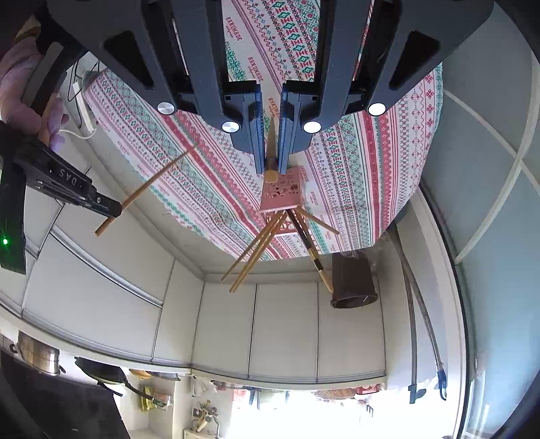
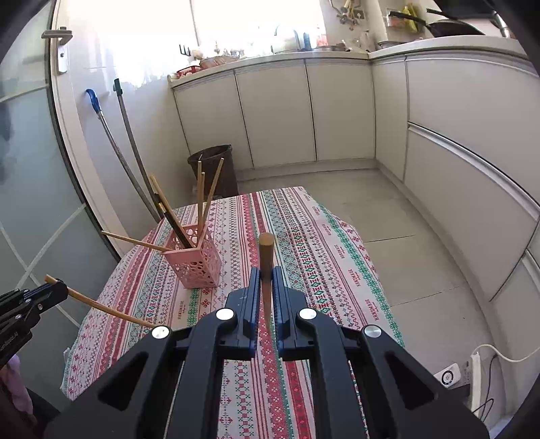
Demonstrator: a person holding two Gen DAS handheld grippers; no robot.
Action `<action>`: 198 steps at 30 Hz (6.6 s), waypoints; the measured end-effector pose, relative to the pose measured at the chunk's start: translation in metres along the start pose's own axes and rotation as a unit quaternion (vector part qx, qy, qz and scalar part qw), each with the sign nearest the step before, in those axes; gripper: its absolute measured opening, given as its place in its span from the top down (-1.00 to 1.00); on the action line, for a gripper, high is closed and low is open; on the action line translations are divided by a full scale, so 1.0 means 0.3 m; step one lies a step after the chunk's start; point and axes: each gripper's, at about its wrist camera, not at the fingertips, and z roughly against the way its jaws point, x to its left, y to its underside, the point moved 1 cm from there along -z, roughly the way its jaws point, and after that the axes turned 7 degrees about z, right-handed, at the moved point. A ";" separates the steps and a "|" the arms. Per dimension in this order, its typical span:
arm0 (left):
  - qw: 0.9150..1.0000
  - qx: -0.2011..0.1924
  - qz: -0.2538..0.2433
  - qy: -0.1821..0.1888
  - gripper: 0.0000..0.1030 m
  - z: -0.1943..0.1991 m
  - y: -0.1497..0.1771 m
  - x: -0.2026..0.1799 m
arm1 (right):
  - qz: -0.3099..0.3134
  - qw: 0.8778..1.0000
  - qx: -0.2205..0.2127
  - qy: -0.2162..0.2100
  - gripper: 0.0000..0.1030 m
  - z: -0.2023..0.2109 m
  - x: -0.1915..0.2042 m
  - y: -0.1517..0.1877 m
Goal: Organize utensils
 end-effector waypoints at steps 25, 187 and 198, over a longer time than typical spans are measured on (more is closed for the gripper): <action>0.993 -0.117 0.027 0.018 0.87 0.132 -0.523 -0.045 | -0.010 0.995 -0.064 -0.079 0.86 0.156 -0.025 -0.223; 0.979 -0.110 0.030 -0.169 -0.86 -0.075 -0.167 -0.165 | -0.023 0.996 -0.033 0.082 -0.87 -0.074 -0.008 -0.140; 0.980 -0.106 0.029 -0.167 -0.86 -0.079 -0.166 -0.164 | -0.027 0.996 -0.029 0.076 -0.87 -0.078 -0.011 -0.138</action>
